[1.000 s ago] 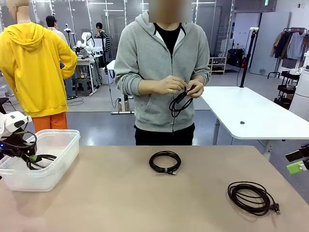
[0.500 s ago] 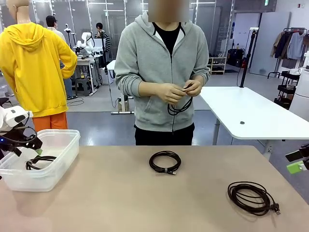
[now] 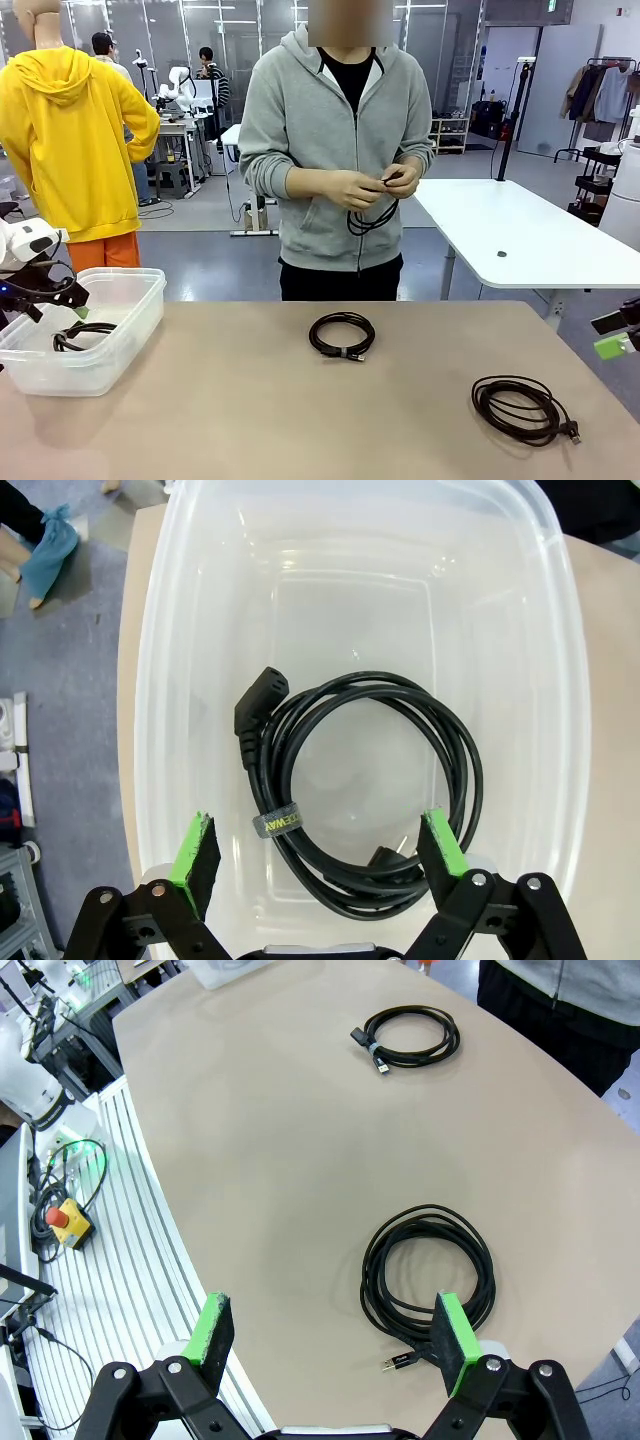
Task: Organize and store the cables.
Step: Place the Power Cable into the Organizing box.
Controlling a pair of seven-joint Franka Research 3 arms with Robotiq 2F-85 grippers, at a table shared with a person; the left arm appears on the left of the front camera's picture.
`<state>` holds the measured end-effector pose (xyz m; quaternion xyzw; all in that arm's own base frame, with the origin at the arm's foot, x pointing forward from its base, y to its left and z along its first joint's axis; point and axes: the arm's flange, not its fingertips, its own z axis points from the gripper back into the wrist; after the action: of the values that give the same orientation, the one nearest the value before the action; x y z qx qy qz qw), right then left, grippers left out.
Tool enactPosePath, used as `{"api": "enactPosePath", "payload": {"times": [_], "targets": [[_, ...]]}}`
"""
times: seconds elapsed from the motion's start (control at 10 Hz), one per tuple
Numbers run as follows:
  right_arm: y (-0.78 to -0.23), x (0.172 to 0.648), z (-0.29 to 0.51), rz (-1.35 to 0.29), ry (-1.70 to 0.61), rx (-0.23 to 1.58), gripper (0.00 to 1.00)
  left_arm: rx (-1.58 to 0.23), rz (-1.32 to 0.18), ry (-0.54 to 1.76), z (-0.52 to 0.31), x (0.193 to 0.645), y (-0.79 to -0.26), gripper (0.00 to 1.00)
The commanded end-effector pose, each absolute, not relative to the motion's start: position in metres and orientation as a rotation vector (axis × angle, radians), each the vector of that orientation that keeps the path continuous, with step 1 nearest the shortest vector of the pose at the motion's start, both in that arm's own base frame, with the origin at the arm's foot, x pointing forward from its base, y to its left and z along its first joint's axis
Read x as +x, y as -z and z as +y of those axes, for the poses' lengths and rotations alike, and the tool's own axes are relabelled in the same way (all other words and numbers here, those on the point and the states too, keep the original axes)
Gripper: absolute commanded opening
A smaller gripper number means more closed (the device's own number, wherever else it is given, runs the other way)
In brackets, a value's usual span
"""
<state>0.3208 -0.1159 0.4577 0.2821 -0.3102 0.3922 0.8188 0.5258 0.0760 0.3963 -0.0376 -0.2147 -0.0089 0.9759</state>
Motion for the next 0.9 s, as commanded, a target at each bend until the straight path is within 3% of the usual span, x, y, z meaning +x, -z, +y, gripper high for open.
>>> {"api": "enactPosePath", "payload": {"times": [0.0, 0.8], "targets": [[-0.4592, 0.3223, -0.1162, -0.668, -0.837, 0.613, 1.0, -0.074, -0.436, 0.012, 0.0775, 0.5268, -0.3948, 1.0], [-0.4592, 0.3223, -0.1162, -0.668, -0.837, 0.613, 1.0, -0.074, -0.436, 0.012, 0.0775, 0.5268, -0.3948, 1.0]]}}
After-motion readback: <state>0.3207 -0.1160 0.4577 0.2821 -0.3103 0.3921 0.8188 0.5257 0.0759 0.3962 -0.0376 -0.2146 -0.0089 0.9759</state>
